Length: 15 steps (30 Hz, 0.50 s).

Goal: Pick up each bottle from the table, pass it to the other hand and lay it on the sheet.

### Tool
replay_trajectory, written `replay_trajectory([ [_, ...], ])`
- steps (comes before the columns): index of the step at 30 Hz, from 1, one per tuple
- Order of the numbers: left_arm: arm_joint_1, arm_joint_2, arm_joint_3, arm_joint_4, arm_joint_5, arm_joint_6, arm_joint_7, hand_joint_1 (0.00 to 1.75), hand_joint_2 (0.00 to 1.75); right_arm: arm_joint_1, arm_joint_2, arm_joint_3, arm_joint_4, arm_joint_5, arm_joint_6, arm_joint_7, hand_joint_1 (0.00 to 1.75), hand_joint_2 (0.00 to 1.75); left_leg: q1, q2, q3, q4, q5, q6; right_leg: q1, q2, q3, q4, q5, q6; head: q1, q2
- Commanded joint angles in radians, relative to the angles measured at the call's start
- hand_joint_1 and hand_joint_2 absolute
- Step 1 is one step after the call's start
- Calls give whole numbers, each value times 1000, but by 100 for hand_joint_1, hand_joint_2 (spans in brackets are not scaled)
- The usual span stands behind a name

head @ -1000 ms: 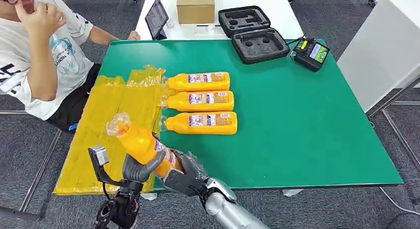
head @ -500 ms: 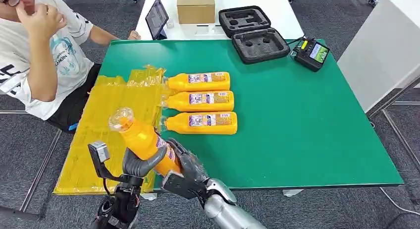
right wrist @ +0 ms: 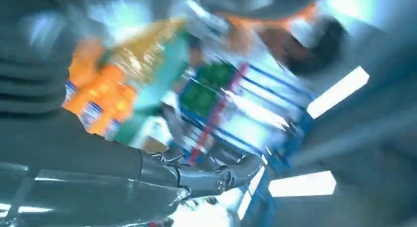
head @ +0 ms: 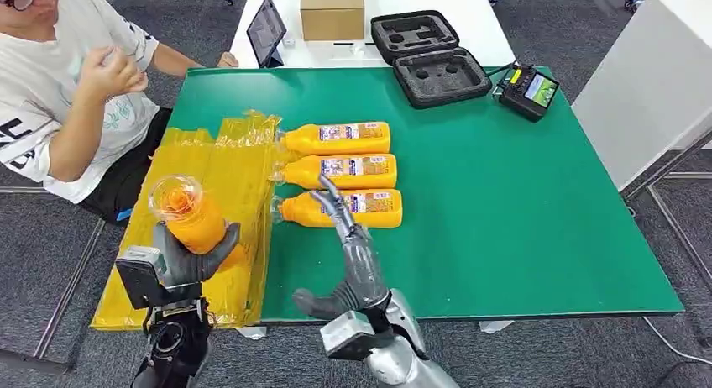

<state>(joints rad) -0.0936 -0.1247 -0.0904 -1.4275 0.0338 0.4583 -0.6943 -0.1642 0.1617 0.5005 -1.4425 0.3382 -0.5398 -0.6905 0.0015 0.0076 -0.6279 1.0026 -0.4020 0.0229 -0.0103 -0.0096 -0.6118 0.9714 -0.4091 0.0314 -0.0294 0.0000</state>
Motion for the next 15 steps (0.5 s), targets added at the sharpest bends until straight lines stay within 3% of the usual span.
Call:
replay_trajectory([
  [1,-62,28,90,22,-63,48,-4,175,175,7,-51,16,-141,-55,-33,-8,0,0,2,-2,5,1,-3,-2,1,-1,6,0,-3,-2,0,0],
  [2,-66,30,91,27,-82,60,-4,175,175,4,-54,23,-143,-65,-45,-8,0,0,1,-1,4,0,-2,-1,1,0,4,0,-2,-1,0,0],
  [3,-75,39,88,41,-119,81,6,175,175,0,-61,36,-153,-84,-56,-8,0,175,1,-2,6,1,-3,-2,1,0,6,1,-3,-2,0,0],
  [5,-173,99,73,163,-297,131,69,175,175,-14,-69,59,-127,-121,-65,-8,0,175,1,-2,5,1,-3,-2,1,-1,6,1,-3,-1,0,0],
  [8,-341,182,-13,442,-630,42,217,175,175,-37,-40,45,-8,-120,37,-8,0,175,1,-6,5,-2,2,-1,1,-5,6,-1,-1,-1,0,0],
  [10,-448,181,-18,637,-618,-121,231,175,175,-77,-25,65,71,-88,75,0,0,175,1,-5,5,-2,2,-1,0,-5,6,-1,-1,-2,0,0],
  [15,-564,194,-80,895,-710,-189,256,175,175,-111,0,46,118,-102,127,11,0,175,1,-3,6,-1,3,-2,1,-2,7,0,2,-4,0,0],
])
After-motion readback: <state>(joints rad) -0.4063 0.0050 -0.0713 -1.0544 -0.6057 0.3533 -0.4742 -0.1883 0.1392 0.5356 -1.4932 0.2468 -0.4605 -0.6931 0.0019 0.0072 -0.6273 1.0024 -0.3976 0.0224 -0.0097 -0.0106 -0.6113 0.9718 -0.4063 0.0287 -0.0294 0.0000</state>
